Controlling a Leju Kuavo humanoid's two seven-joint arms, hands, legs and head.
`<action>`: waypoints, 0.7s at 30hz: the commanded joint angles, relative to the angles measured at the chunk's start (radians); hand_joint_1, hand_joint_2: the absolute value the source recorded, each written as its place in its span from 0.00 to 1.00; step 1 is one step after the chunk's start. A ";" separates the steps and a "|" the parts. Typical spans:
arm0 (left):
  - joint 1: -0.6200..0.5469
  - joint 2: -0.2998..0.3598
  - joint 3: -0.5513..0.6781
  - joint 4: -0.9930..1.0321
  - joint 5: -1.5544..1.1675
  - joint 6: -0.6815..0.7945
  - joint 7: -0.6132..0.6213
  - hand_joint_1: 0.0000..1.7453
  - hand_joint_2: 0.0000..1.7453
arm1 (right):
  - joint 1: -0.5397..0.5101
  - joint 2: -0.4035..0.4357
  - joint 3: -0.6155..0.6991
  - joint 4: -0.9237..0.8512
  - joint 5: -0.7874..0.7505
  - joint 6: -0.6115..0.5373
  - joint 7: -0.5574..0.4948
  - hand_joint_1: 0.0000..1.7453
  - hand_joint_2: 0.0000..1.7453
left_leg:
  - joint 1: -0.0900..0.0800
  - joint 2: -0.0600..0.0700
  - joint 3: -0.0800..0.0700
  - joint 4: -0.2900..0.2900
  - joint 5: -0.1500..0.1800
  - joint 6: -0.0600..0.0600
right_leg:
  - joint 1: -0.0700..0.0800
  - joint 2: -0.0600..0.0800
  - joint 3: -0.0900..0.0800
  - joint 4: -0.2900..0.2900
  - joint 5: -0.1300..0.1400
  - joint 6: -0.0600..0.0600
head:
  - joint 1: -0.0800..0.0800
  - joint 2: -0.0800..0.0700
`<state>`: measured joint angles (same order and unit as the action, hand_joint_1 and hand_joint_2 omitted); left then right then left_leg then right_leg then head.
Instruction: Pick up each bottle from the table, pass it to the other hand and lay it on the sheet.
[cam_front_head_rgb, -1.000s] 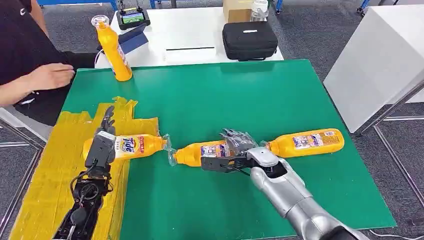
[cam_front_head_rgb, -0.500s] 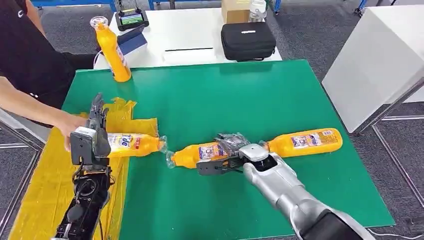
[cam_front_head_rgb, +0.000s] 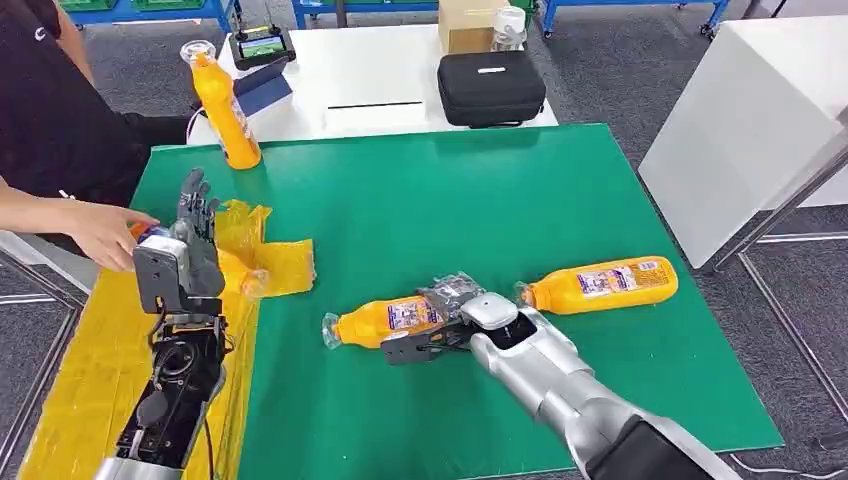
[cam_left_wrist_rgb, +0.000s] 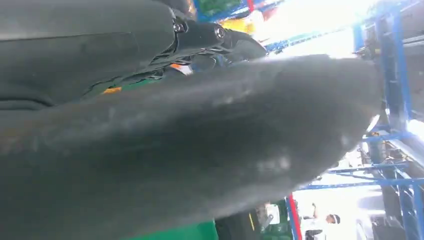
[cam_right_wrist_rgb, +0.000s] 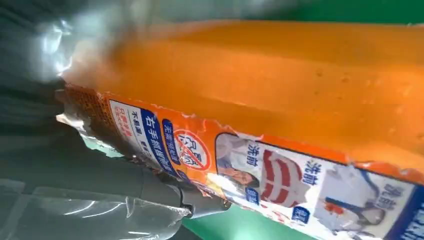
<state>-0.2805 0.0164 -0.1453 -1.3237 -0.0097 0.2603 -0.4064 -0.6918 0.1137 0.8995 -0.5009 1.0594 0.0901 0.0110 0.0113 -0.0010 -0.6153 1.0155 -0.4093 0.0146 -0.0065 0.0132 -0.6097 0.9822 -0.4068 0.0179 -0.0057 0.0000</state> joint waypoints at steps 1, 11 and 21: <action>-0.013 0.015 -0.016 0.082 0.163 -0.114 0.085 0.00 0.00 | 0.076 -0.052 -0.045 -0.023 -0.065 -0.064 0.038 1.00 1.00 | 0.000 -0.002 0.001 -0.001 0.001 0.000 | 0.000 -0.003 0.003 -0.002 0.000 0.000 | 0.000 0.000; 0.022 0.009 0.023 0.061 0.320 -0.213 0.123 0.00 1.00 | 0.104 -0.058 -0.155 -0.099 -0.167 -0.167 0.013 1.00 1.00 | 0.000 -0.002 0.001 -0.001 0.001 0.001 | 0.000 -0.003 0.003 -0.001 0.001 0.000 | 0.000 0.000; 0.083 0.013 0.066 -0.003 0.416 -0.240 0.105 0.00 1.00 | 0.212 -0.159 -0.377 -0.686 -0.592 -0.133 -0.072 1.00 1.00 | -0.001 -0.002 -0.011 0.001 0.000 0.001 | 0.000 -0.004 -0.007 0.002 -0.001 0.000 | 0.000 0.000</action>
<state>-0.1934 0.0282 -0.0992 -1.3241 0.4116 0.0141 -0.3025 -0.5350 0.0210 0.6553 -0.8826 0.5644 -0.0679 -0.0385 0.0107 -0.0014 -0.6280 1.0160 -0.4070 0.0163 -0.0072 0.0127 -0.6200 0.9828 -0.4042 0.0193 -0.0061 0.0000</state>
